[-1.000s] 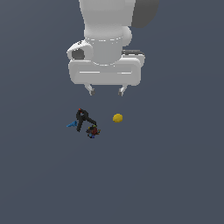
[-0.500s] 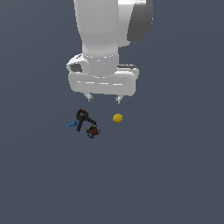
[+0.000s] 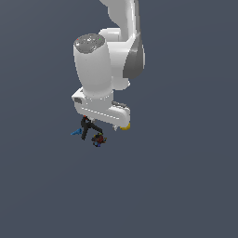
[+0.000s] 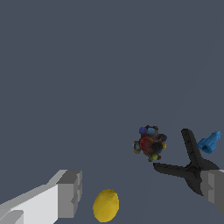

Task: Pick up a designated object from a clutter of objects.

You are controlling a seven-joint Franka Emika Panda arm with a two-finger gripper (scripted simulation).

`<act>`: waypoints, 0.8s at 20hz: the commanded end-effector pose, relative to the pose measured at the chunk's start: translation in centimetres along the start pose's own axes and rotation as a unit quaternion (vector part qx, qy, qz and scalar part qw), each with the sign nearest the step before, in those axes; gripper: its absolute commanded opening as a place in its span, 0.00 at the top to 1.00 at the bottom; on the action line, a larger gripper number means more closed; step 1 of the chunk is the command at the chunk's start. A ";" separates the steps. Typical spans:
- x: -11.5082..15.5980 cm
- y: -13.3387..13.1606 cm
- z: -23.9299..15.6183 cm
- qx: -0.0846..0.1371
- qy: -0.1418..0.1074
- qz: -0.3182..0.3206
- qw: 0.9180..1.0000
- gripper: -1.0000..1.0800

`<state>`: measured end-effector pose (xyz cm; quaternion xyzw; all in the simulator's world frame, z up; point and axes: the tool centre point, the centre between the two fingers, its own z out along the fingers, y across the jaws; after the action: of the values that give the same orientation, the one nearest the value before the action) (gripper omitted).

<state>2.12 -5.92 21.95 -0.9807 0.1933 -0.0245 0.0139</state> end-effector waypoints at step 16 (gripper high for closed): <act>-2.4 6.4 13.4 -0.021 -0.017 0.192 0.981 0.04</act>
<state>-1.67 -10.53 8.68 -0.9283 0.3717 -0.0004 0.0014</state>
